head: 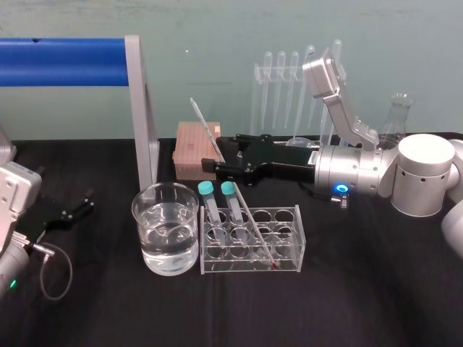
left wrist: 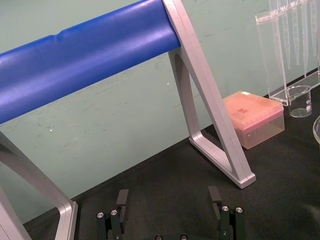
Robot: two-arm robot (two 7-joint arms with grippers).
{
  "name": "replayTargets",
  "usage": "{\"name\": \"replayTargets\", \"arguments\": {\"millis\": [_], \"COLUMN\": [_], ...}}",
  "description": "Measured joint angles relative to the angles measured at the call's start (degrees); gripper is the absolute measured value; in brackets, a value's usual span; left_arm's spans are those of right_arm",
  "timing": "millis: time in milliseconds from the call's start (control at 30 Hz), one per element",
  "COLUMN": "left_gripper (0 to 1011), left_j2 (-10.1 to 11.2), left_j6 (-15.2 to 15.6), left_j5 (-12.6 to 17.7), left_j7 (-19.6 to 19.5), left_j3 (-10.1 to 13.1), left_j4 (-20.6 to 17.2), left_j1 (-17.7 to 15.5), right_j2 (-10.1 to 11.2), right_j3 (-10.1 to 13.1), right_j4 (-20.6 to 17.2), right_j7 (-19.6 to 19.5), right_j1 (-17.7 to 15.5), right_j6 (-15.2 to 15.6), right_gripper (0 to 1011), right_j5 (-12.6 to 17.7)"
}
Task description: Hold the thermometer with one hand and immerse one end into the beaker, then reinsert it into the test tube rack.
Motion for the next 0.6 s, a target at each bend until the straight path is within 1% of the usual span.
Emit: {"name": "replayTargets", "arguments": {"millis": [33,67,133,200,233,267,367,400,433,500,600], "left_gripper": [1008,1008,1008,1008,1008,1008,1008,1008,1008,1008,1008], "left_j2": [0.0,0.0,0.0,0.0,0.0,0.0,0.0,0.0,0.0,0.0,0.0], "left_j6": [0.0,0.0,0.0,0.0,0.0,0.0,0.0,0.0,0.0,0.0,0.0], "left_j5": [0.0,0.0,0.0,0.0,0.0,0.0,0.0,0.0,0.0,0.0,0.0], "left_j7": [0.0,0.0,0.0,0.0,0.0,0.0,0.0,0.0,0.0,0.0,0.0], "left_j3": [0.0,0.0,0.0,0.0,0.0,0.0,0.0,0.0,0.0,0.0,0.0], "left_j4": [0.0,0.0,0.0,0.0,0.0,0.0,0.0,0.0,0.0,0.0,0.0], "left_j1": [0.0,0.0,0.0,0.0,0.0,0.0,0.0,0.0,0.0,0.0,0.0], "right_j2": [0.0,0.0,0.0,0.01,0.0,0.01,0.01,0.0,0.0,0.0,0.01], "right_j3": [0.01,0.01,0.02,0.03,0.04,0.04,0.05,0.05,0.05,0.06,0.06], "right_j4": [0.0,-0.01,-0.02,-0.03,-0.03,-0.03,-0.03,-0.03,-0.04,-0.04,-0.04], "right_j7": [0.0,0.01,0.02,0.03,0.03,0.04,0.05,0.06,0.06,0.07,0.1], "right_j1": [0.0,-0.01,-0.02,-0.03,-0.03,-0.03,-0.04,-0.04,-0.04,-0.04,-0.04], "right_j6": [0.0,0.0,0.0,0.0,0.0,0.0,0.0,0.0,0.0,0.01,0.01], "right_gripper": [635,635,577,494,477,418,361,289,273,190,117], "right_j5": [0.0,0.01,0.02,0.04,0.04,0.05,0.05,0.05,0.05,0.05,0.05]}}
